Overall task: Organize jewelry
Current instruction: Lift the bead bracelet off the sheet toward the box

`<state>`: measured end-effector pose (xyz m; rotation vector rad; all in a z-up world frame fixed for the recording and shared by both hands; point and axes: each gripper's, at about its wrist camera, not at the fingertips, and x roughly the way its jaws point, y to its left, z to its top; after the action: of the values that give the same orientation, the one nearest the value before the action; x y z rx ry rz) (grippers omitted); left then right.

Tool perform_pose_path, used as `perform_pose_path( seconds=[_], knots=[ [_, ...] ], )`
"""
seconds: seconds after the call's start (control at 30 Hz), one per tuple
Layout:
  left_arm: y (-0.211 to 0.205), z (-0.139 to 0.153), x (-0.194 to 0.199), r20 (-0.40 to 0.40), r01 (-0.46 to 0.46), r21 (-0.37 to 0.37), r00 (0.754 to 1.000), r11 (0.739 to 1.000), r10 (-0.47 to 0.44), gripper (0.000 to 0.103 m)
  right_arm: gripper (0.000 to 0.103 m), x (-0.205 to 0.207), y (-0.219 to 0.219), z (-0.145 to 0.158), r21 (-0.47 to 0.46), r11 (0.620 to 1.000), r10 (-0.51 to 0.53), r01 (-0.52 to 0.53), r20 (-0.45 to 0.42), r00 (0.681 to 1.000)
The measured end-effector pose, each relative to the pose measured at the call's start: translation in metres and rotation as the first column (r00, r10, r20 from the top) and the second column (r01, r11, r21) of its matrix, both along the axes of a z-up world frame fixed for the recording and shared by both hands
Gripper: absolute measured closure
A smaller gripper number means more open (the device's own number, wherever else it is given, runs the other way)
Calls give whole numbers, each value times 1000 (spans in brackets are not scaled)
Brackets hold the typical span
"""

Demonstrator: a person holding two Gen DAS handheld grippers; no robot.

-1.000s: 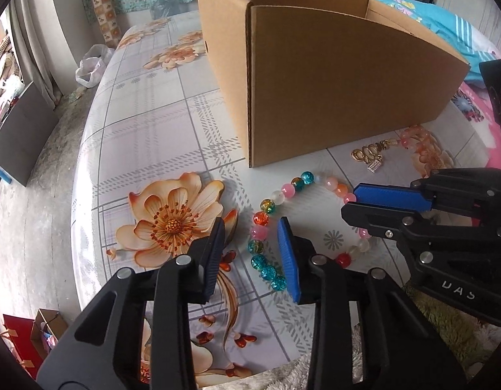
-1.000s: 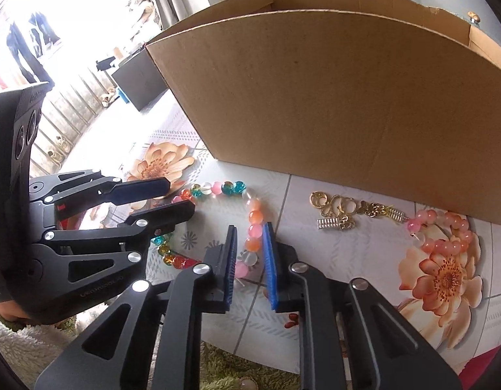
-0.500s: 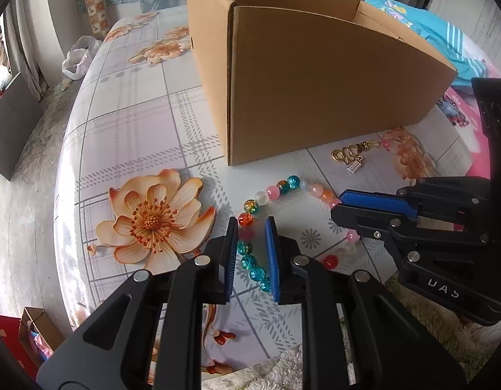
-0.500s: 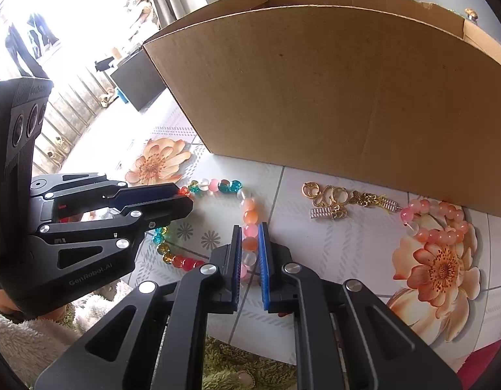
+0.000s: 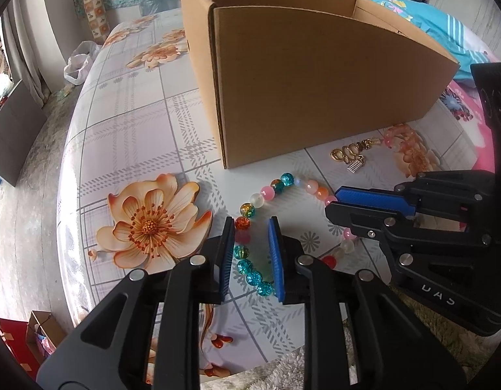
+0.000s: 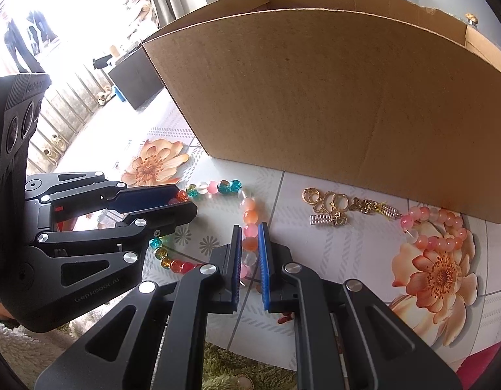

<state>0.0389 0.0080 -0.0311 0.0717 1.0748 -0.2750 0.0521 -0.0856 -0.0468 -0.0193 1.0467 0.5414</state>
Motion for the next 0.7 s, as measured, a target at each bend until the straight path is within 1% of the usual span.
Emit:
perform_pose_path(
  seconds=[0.43, 0.7],
  knots=[
    [-1, 1, 1, -1, -5, 2, 1000, 1000, 5, 83, 92, 6, -3, 0, 9, 1000, -2, 2, -13, 1000],
    [-1, 1, 1, 0, -3, 4, 1000, 1000, 3, 83, 92, 6, -4, -1, 3, 1000, 1, -1, -5, 1000]
  ],
)
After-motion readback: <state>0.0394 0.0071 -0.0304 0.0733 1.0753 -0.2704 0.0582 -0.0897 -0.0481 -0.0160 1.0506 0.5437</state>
